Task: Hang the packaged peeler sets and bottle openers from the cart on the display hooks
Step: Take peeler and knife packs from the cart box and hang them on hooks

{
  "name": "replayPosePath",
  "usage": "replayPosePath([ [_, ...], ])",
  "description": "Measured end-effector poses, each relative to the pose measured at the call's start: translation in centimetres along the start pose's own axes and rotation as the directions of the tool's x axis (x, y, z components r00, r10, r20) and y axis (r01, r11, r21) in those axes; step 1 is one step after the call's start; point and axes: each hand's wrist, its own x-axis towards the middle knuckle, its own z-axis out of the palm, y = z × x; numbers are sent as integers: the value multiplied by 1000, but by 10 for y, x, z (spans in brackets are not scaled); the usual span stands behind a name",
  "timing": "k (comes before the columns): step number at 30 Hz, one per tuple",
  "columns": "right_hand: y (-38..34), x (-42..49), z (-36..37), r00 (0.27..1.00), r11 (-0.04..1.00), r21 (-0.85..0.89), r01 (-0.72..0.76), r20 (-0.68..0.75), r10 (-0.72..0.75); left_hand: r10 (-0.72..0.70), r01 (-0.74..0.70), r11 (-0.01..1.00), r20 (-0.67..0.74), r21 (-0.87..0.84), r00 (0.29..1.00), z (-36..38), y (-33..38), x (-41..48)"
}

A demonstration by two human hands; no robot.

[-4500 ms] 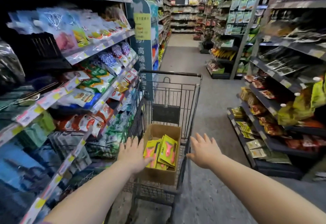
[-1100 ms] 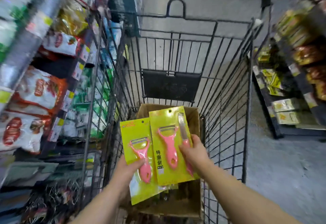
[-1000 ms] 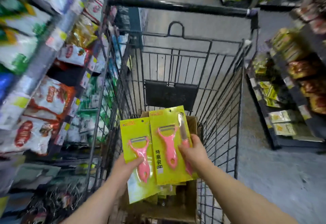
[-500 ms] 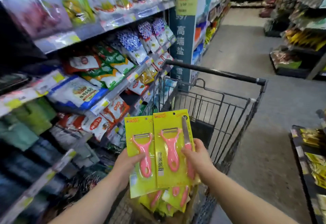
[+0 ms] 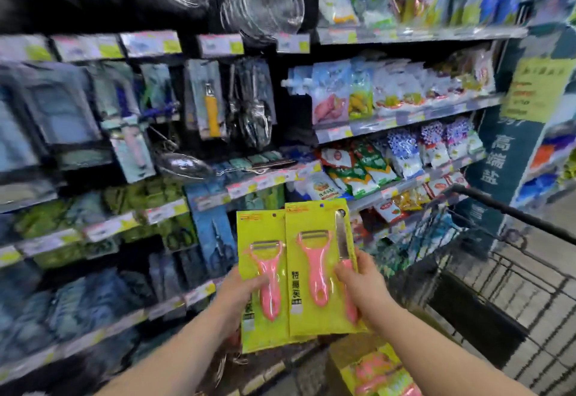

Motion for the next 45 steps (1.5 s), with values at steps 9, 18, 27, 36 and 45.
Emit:
replayPosePath([
  [9, -87, -96, 172, 944, 982, 23, 186, 272, -186, 77, -96, 994, -287, -53, 955, -204, 24, -116],
  [18, -154, -277, 377, 772, 953, 160, 259, 559, -303, 96, -135, 991, -636, -13, 765, -435, 18, -288],
  [27, -224, -384, 491, 680, 913, 222, 343, 611, -405, 233, -260, 963, -708, 72, 666, -566, 41, -381],
  [36, -280, -377, 581, 610, 879, 286, 381, 637, -471, 208, -289, 957, -763, 29, 612, -646, 54, -366],
  [45, -368, -315, 698, 576, 836, 366, 409, 607, -548, 292, -341, 931, -819, 127, 494, -754, 104, -290],
])
